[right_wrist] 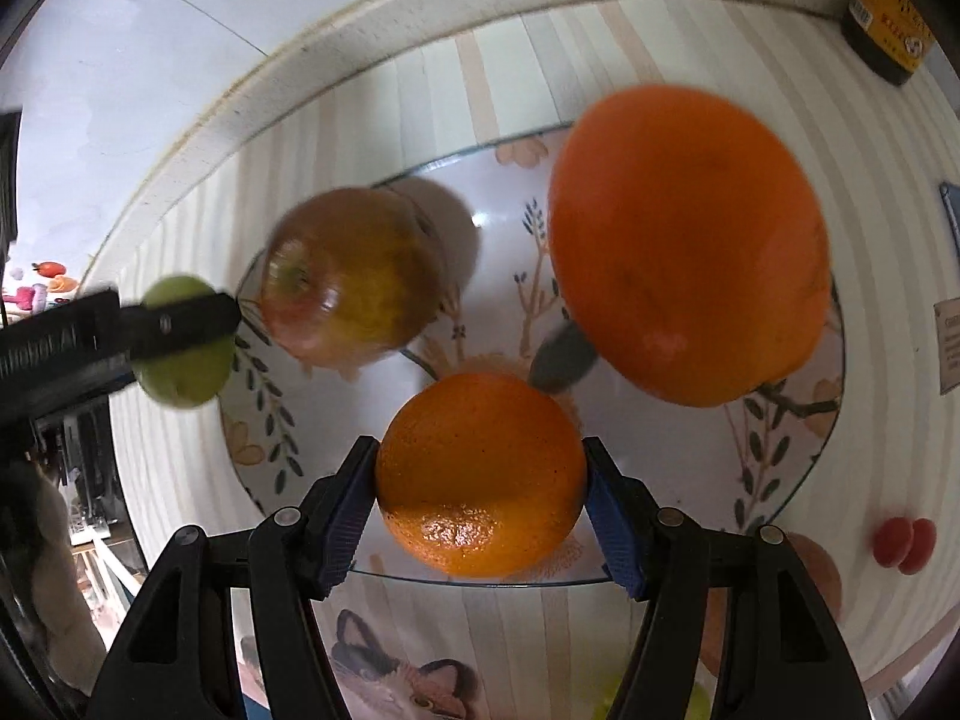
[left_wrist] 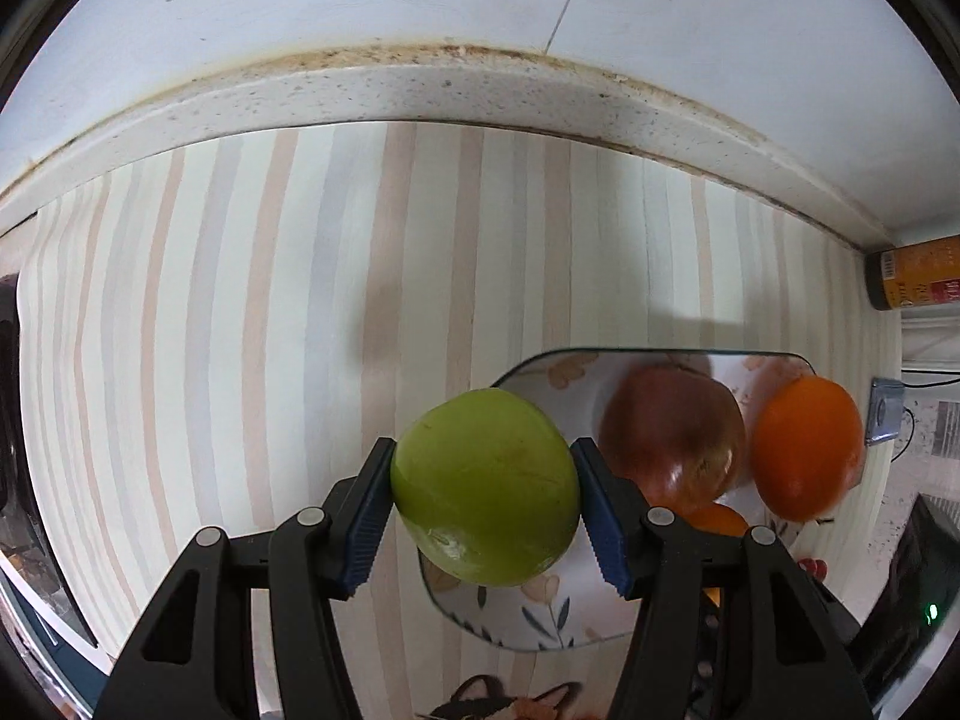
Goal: Organize fruits
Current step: 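Lower the green fruit onto the plate with the left gripper while the right places the small orange, then open both grippers and withdraw them from the plate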
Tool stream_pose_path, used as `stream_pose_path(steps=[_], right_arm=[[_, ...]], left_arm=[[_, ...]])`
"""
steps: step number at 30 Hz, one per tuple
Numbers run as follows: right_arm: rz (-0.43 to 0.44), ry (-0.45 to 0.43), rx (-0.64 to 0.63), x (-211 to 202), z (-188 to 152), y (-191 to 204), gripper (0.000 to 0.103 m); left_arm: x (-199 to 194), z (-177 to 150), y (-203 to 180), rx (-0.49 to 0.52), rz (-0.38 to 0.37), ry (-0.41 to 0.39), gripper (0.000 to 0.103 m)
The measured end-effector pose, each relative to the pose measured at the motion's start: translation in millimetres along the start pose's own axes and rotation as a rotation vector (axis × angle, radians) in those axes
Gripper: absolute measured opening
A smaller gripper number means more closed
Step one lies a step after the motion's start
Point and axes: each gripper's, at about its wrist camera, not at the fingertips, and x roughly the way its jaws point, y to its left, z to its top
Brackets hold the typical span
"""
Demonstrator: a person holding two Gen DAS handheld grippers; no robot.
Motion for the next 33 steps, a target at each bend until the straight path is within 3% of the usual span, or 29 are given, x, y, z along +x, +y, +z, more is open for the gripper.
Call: stream_pose_path(steps=[4,6,7,8,10,11,19,27,33], right_arm=[[0.023,0.011,-0.004,3,3,1,0.075],[0.020,0.013,-0.009,4,4,2,0.091],[0.022,0.013,-0.012,3,3,3,0.092],[0.022,0.016,-0.016,3,4,3,0.092],[0.010,0.023,-0.021,1,3,2,0.095],[0.006,0.020,-0.027,-2,1,2,0.096],[-0.052,-0.016,-0.079,-38,-12,7,0.096],[-0.130,-0.084,-0.148,-93,-41,1,0.101],[-0.139,-0.138,-0.159,-129,-61,3,0.101]], left_arm=[[1,4,-3,0.017,0.024,-0.005,0.056],[0,5,-3,0.010,0.018,-0.009,0.056],[-1,8,-1,0.001,0.009,-0.010,0.058],[-2,9,0,-0.003,-0.004,-0.016,0.061],[-8,9,2,-0.001,-0.007,-0.031,0.086],[-10,9,2,0.003,-0.007,-0.035,0.089],[-37,-10,-2,0.040,0.026,-0.080,0.089],[-81,-76,2,0.041,0.051,-0.171,0.089],[-107,-124,-10,0.036,0.074,-0.241,0.089]])
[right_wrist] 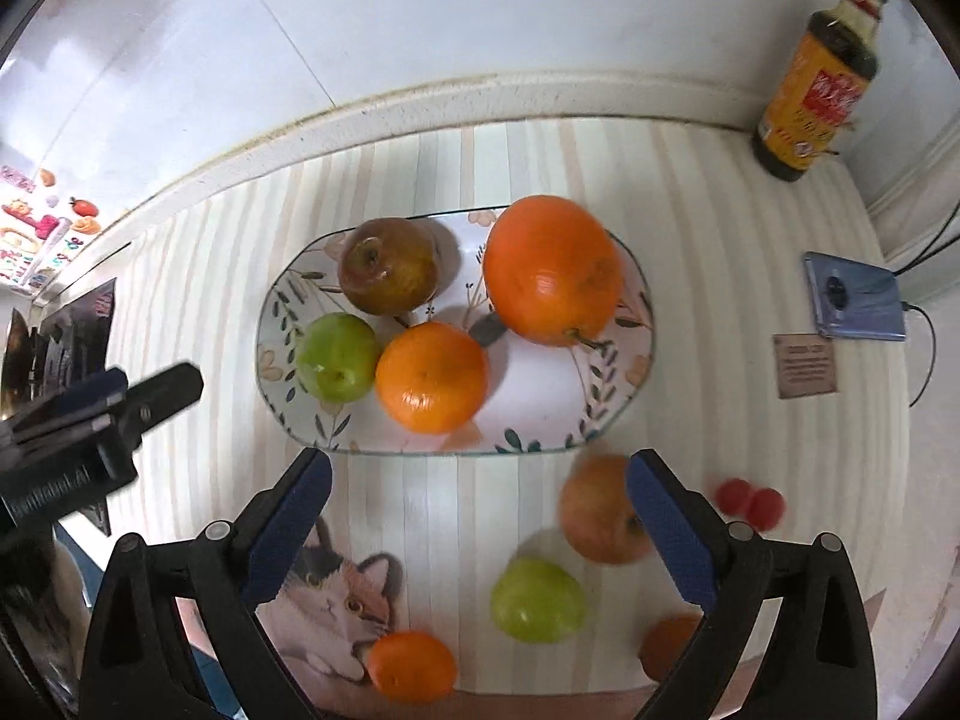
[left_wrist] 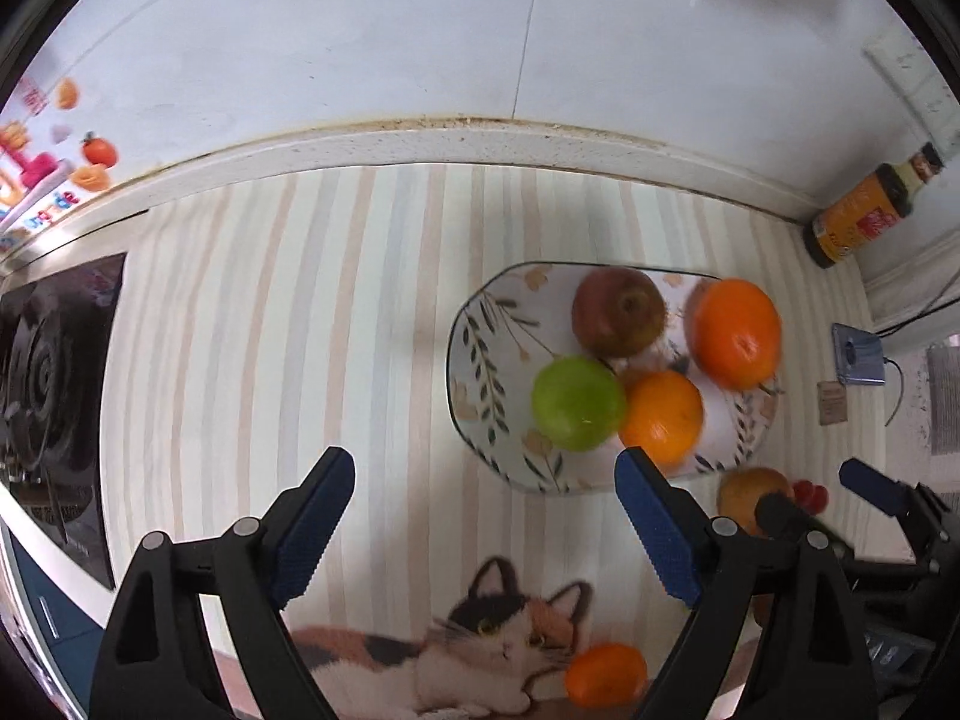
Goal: Organize fruits
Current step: 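Open both grippers and withdraw them from the plate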
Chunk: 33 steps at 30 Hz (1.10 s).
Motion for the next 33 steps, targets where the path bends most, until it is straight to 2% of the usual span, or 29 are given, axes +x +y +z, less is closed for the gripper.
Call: stream_pose_path(steps=[5,22,28,33], right_arm=[[-0.007,-0.050,-0.016,-36,-20,-6,0.101],[0.011,-0.173,-0.051,-134,-77,-11,0.101],[0.024,-0.199,-0.042,-151,-88,-15,0.101],[0.047,-0.186,-0.017,-143,-92,-30,0.101]], left_arm=[[-28,-26,-11,0.003,-0.007,-0.038,0.089],[-109,-73,-40,0.045,-0.042,-0.147,0.089],[-122,-84,-44,0.049,-0.049,-0.165,0.089],[-105,-88,-46,0.034,-0.076,-0.119,0.089]])
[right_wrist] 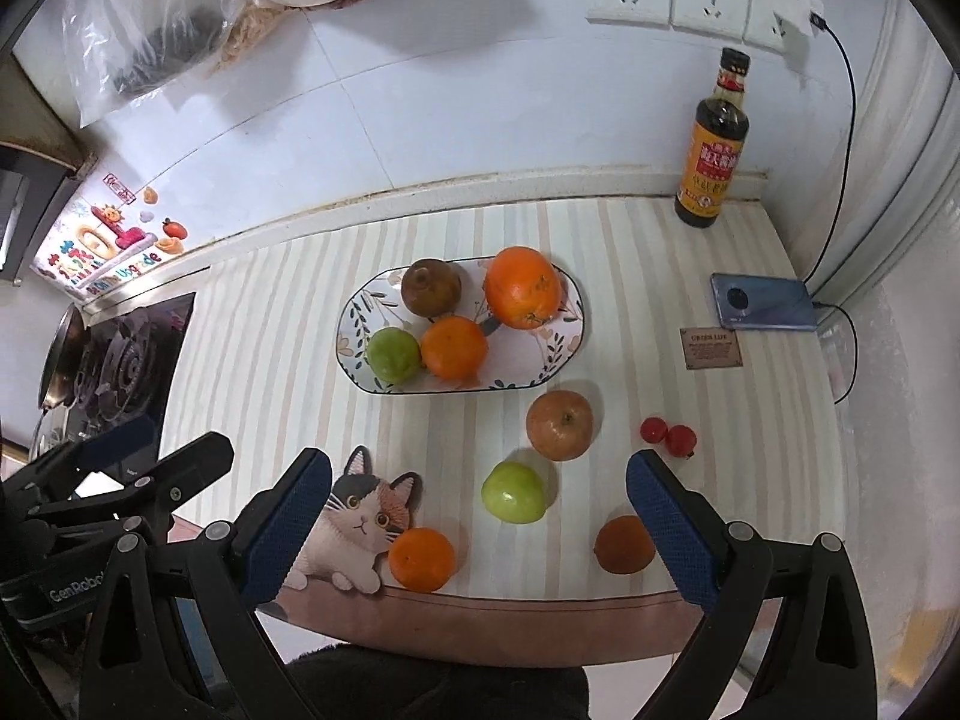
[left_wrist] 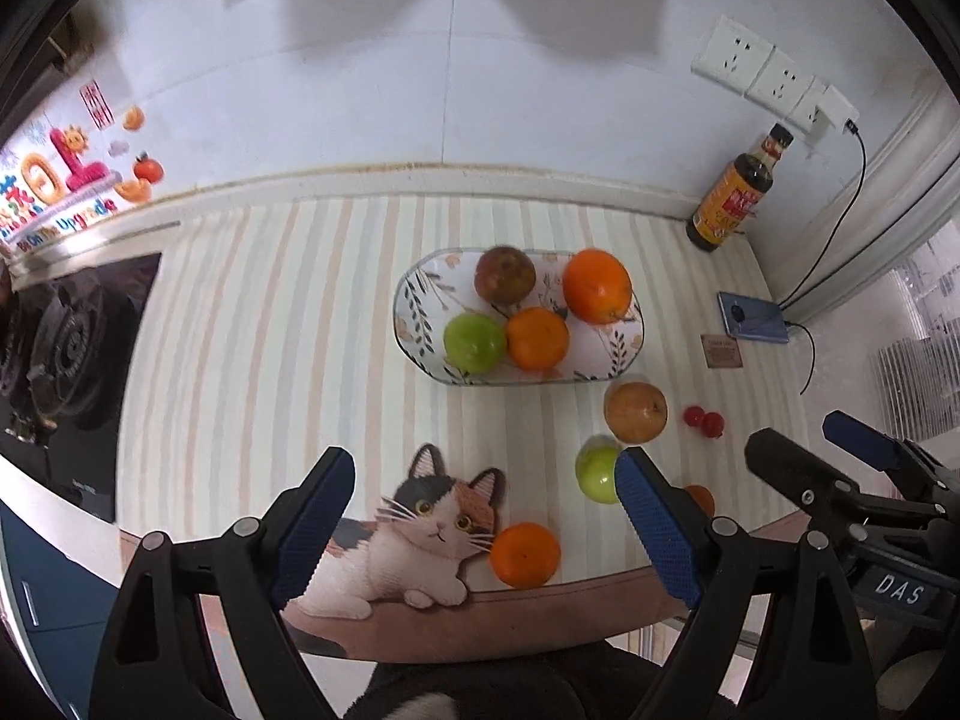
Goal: Organize fruits
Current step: 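Open both grippers and withdraw them from the plate, then grasp a small orange with the left gripper while the right grasps a green apple, then carry the small orange onto the plate with the left gripper while the right places the green apple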
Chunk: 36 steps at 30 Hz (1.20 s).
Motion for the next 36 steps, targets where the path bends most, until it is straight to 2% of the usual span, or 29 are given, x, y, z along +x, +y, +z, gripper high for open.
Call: stream_pose_path(steps=[3,5,10,12,15,20,21,24,27,29,31,32,36], right_arm=[[0.016,0.031,0.035,16,-6,-17,0.101],[0.011,0.057,0.046,30,-9,-28,0.101],[0.013,0.110,0.099,73,-20,-56,0.099],[0.013,0.142,0.113,92,-25,-63,0.090],[0.026,0.189,0.115,116,-30,-65,0.083],[0.058,0.266,0.108,157,-35,-61,0.083],[0.060,0.279,0.110,164,-35,-60,0.083],[0.058,0.316,0.108,186,-34,-57,0.083],[0.074,0.363,0.124,210,-34,-55,0.083],[0.078,0.381,0.126,221,-33,-53,0.082],[0.088,0.402,0.122,234,-35,-49,0.073],[0.105,0.410,0.123,238,-36,-47,0.064],[0.110,0.428,0.075,239,-42,-33,0.063]], left_arm=[[23,-7,-2,0.005,0.013,0.039,0.100],[45,-15,-4,0.008,0.009,0.087,0.100],[115,-44,-17,0.059,0.000,0.285,0.100],[140,-59,-27,0.096,0.016,0.355,0.100],[166,-73,-38,0.111,0.005,0.422,0.100],[197,-82,-53,0.129,0.015,0.451,0.100],[201,-83,-53,0.122,0.017,0.458,0.096],[210,-86,-48,0.082,-0.013,0.478,0.069],[207,-89,-50,0.079,-0.047,0.471,0.061],[203,-91,-51,0.107,-0.017,0.460,0.060],[200,-88,-45,0.107,0.006,0.451,0.060],[198,-83,-38,0.096,0.020,0.443,0.060],[191,-65,-10,0.024,0.055,0.406,0.060]])
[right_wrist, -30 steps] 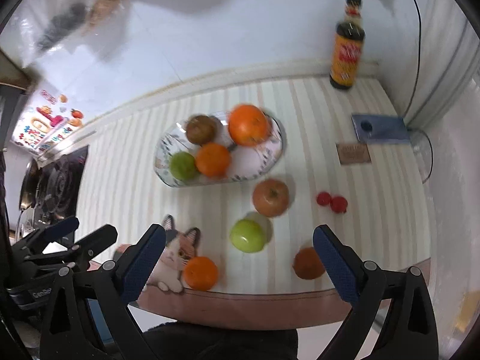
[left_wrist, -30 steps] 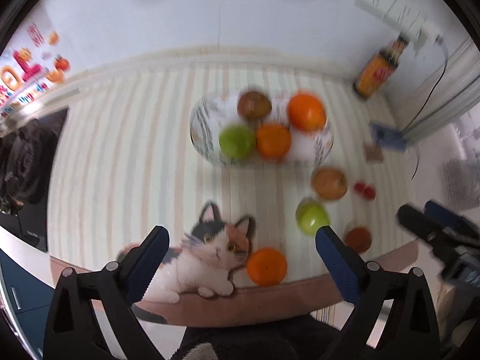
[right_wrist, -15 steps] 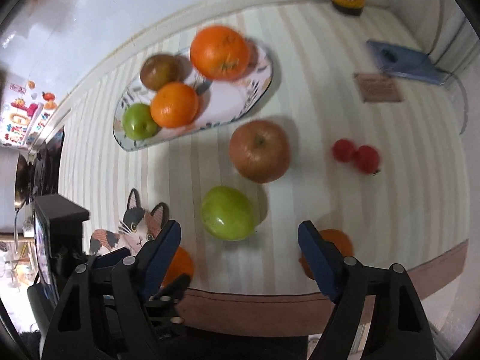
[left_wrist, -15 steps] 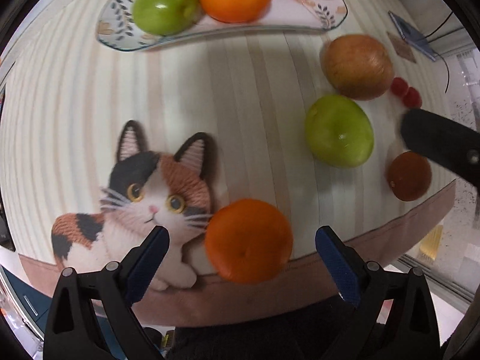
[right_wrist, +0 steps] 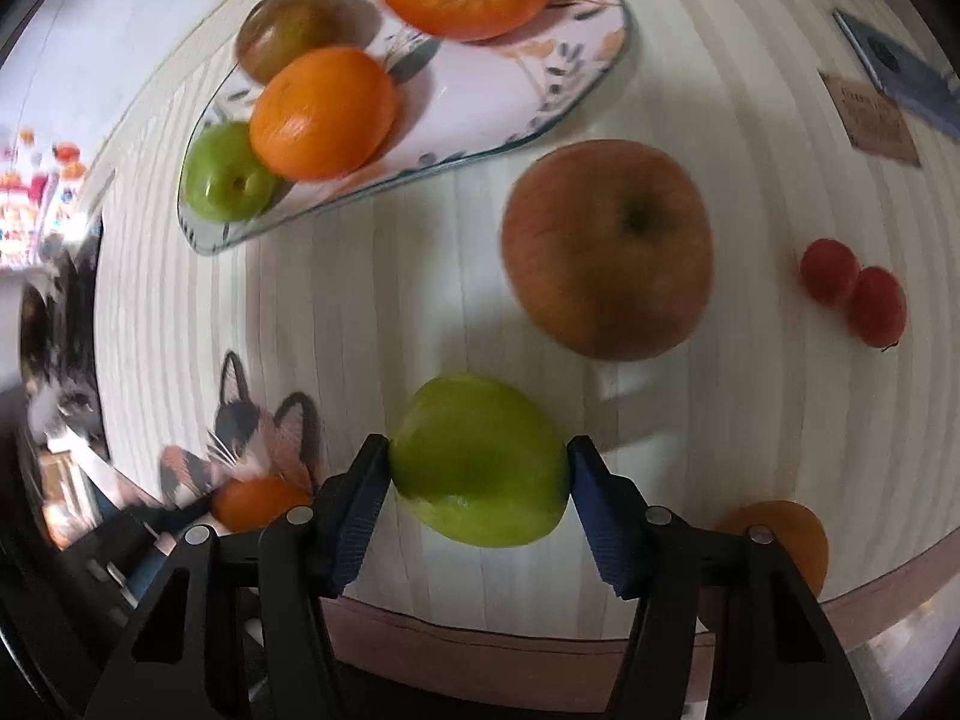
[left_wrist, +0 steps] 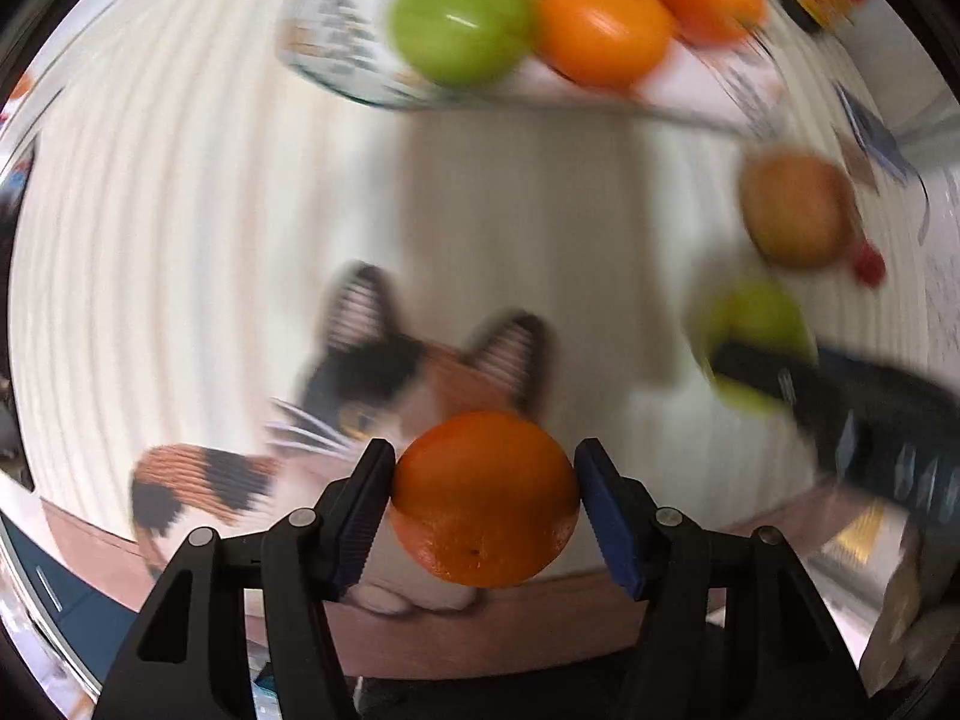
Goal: Organize fruits
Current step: 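Carry the small orange onto the plate with the left gripper while the right places the green apple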
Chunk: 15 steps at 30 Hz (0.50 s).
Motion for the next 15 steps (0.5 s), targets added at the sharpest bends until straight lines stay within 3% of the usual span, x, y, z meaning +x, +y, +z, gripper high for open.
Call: stream_pose_path(steps=[7,15], right_arm=[[0.007,0.033,-0.010,12,-8,11,0.063],[-0.002,0.058,0.008,13,-7,14,0.063]], left_arm=[[3,11,32,-0.090,-0.063,0.016,0.062],[8,23,37,-0.077,-0.099,0.079,0.062]])
